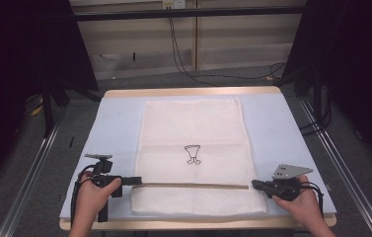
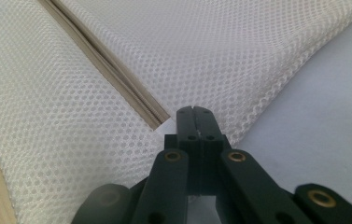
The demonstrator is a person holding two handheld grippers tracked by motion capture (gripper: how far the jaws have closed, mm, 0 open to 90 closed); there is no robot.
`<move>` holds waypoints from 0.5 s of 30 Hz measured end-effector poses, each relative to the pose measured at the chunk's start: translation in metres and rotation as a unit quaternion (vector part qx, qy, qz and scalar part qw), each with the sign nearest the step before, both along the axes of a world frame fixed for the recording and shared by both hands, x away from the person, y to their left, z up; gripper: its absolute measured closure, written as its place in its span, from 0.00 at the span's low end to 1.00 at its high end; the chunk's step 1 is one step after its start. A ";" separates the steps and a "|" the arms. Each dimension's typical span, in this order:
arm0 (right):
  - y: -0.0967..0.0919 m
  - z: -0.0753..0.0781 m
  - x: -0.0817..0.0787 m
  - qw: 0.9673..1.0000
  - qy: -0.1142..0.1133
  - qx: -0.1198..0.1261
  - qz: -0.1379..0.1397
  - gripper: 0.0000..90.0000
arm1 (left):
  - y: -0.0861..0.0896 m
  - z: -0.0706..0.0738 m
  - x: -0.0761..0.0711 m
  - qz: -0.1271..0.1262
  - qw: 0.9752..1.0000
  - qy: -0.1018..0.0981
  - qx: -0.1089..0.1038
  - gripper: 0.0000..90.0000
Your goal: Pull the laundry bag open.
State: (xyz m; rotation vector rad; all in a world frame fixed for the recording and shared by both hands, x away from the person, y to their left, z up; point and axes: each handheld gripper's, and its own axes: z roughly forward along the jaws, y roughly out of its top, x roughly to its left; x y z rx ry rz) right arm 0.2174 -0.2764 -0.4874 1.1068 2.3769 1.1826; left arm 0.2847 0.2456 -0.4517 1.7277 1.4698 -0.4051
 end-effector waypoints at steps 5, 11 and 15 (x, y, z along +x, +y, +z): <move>0.000 0.000 0.000 1.000 0.001 0.000 -0.001 1.00 | 0.009 -0.003 -0.002 0.008 1.000 0.007 0.005 0.97; 0.000 0.000 0.000 1.000 0.002 0.000 0.000 1.00 | 0.026 -0.005 -0.004 0.032 0.999 0.011 0.016 0.97; 0.000 0.000 0.000 1.000 0.001 -0.001 0.000 1.00 | 0.036 -0.007 -0.003 0.036 0.999 0.006 0.022 0.97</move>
